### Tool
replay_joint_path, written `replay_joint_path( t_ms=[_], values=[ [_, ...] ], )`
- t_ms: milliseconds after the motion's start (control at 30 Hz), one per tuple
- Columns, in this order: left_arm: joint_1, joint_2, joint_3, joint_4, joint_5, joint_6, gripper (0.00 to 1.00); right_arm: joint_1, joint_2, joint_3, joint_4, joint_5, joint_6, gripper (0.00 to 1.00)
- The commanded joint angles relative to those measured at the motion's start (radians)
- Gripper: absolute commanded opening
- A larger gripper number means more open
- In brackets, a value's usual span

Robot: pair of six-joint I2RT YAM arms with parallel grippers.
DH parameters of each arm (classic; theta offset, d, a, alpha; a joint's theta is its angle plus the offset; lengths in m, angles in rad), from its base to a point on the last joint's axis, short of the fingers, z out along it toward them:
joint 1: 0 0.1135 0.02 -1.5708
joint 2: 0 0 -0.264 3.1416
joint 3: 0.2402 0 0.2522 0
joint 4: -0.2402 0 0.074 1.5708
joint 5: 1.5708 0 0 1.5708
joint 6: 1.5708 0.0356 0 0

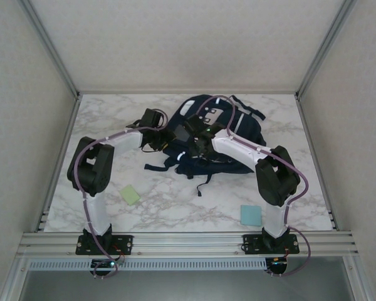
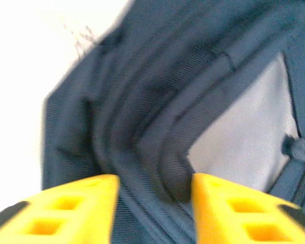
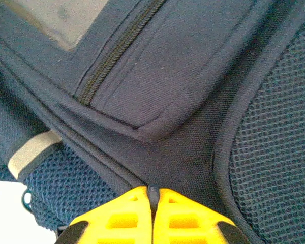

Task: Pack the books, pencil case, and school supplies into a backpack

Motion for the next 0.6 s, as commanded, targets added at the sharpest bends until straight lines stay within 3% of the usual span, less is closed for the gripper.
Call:
replay_joint_path(
  t_ms=[0, 67, 100, 267, 567],
  values=[
    [0.002, 0.101, 0.048, 0.043, -0.093, -0.018, 0.19, 0.008, -0.050, -0.046, -0.174, -0.001, 0.018, 0.00],
    [0.009, 0.120, 0.059, 0.043, -0.116, -0.027, 0.02, 0.008, -0.059, -0.068, -0.189, 0.076, 0.024, 0.00],
    [0.015, 0.127, 0.063, 0.040, -0.129, -0.034, 0.00, 0.008, -0.068, -0.085, -0.189, 0.126, 0.028, 0.00],
    [0.057, 0.158, 0.095, 0.028, -0.128, -0.038, 0.00, 0.017, -0.152, -0.231, -0.052, 0.330, -0.075, 0.00],
    [0.108, 0.218, 0.247, -0.075, -0.110, 0.029, 0.04, 0.025, -0.238, -0.323, 0.030, 0.412, -0.372, 0.00]
  ],
)
